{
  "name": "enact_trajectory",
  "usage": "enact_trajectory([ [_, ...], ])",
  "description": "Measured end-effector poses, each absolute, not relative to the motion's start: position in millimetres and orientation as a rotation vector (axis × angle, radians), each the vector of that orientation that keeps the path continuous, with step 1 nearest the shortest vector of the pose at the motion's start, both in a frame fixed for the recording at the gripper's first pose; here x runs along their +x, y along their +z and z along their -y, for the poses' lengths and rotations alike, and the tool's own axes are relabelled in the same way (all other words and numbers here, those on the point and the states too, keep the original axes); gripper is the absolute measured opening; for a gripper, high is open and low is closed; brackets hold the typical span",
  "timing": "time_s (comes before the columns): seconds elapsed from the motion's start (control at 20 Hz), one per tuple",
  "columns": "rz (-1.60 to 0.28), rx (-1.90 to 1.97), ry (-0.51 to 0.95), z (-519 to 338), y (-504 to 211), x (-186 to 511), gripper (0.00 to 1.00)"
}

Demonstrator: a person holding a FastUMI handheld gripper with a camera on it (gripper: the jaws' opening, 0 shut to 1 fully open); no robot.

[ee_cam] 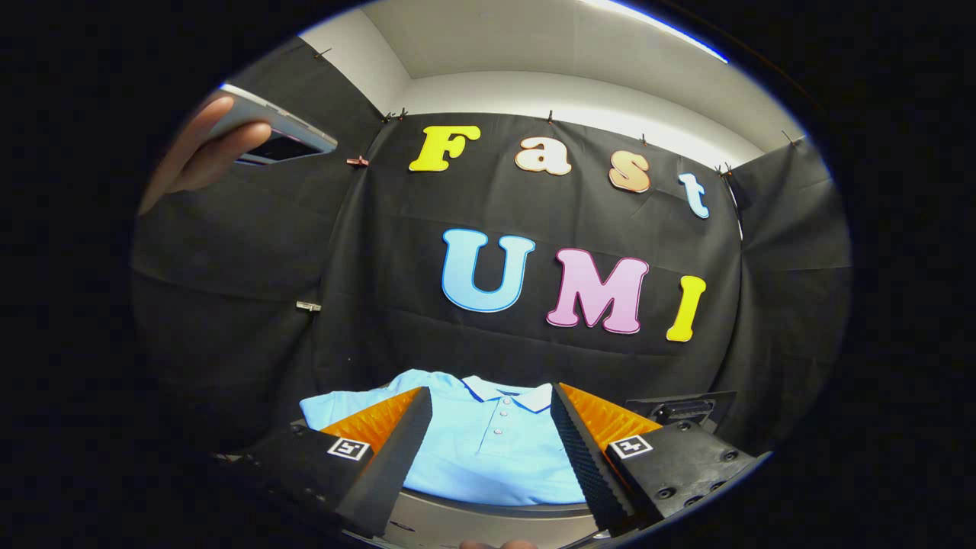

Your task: Put the clothes into the washing machine and then close the washing machine lid.

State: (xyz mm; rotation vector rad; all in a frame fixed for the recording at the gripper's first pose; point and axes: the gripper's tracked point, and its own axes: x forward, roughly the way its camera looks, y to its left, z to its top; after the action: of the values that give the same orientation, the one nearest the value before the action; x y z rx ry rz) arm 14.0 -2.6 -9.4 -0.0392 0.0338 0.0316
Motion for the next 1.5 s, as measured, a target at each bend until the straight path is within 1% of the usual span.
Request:
enact_trajectory([
  [0.5,-0.078,-0.02,-0.013,13,-23,34,0.98],
  [0.65,-0.095,-0.029,-0.023,17,-21,52,0.98],
  [0.9,-0.171,-0.054,0.0,16,-33,89,0.98],
  [1.1,-0.297,-0.11,0.024,10,-64,116,0.98],
  [1.3,-0.516,-0.103,0.052,4,-121,138,0.98],
  [1.4,-0.623,-0.065,0.029,11,-141,141,0.99],
  [1.5,-0.664,-0.005,-0.009,21,-143,147,0.99],
])
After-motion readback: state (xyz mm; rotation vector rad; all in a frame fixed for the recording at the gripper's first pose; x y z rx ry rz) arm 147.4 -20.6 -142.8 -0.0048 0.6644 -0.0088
